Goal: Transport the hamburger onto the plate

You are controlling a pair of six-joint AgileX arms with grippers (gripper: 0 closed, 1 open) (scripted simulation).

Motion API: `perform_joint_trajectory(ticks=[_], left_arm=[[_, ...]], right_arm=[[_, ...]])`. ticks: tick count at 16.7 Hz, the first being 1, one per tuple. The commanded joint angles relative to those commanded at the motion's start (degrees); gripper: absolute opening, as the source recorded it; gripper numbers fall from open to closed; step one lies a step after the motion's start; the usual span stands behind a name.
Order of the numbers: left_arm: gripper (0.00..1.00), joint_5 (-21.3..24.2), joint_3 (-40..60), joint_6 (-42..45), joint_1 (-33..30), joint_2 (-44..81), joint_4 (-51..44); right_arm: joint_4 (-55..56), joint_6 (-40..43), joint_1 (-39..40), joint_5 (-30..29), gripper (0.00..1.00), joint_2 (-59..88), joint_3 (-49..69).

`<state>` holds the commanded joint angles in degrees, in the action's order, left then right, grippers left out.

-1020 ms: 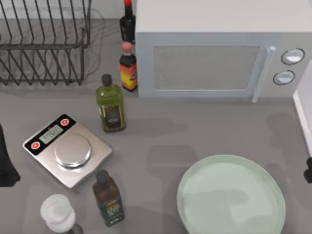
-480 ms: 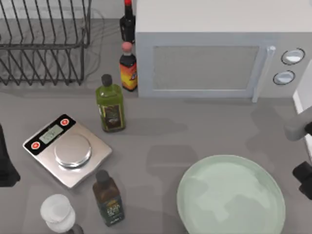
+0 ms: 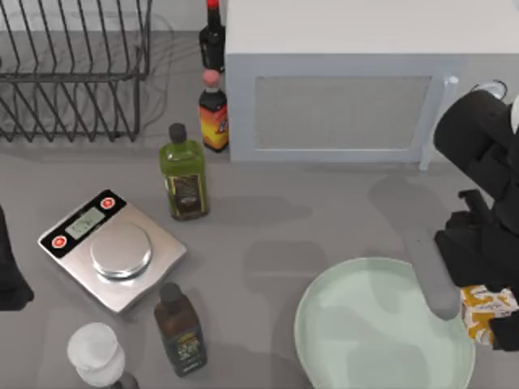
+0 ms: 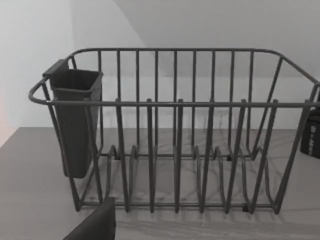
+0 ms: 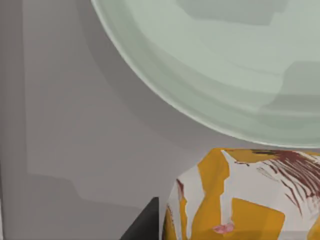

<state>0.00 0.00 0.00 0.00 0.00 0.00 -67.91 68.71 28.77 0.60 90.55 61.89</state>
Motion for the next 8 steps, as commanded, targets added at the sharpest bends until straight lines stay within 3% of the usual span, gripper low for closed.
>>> perform_joint_trajectory(ticks=[4, 8], left_arm=[[1.00, 0.00, 0.00, 0.00, 0.00, 0.00, 0.00], [1.00, 0.00, 0.00, 0.00, 0.00, 0.00, 0.00]], right_arm=[[0.03, 28.43, 5.26, 0.48, 0.00, 4.85, 2.60], [1.79, 50.98, 9.38, 0.66, 0.00, 7.02, 4.65]])
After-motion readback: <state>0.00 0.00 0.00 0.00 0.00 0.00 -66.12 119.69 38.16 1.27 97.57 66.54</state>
